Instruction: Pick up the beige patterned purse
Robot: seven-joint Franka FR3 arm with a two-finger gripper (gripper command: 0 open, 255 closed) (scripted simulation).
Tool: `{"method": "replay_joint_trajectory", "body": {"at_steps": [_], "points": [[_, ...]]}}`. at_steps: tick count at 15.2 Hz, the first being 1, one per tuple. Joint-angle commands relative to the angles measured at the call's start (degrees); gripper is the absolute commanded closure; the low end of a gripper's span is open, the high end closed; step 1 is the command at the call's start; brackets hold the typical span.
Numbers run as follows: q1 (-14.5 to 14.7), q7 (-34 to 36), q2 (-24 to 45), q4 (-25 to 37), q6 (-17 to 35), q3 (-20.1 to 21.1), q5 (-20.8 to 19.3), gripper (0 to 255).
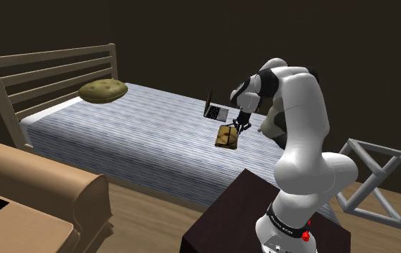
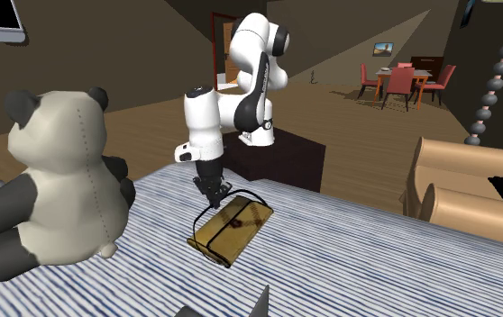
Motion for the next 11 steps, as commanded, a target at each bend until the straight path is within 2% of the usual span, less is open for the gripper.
{"method": "replay_joint_trajectory", "body": {"at_steps": [1,11], "points": [[0.22,0.13,-1.39,-0.44,-0.86,-0.36,-0.37,255],[0.97,1.06,-5.41,-0.4,-4.82,-1.5,-1.83,255]]}}
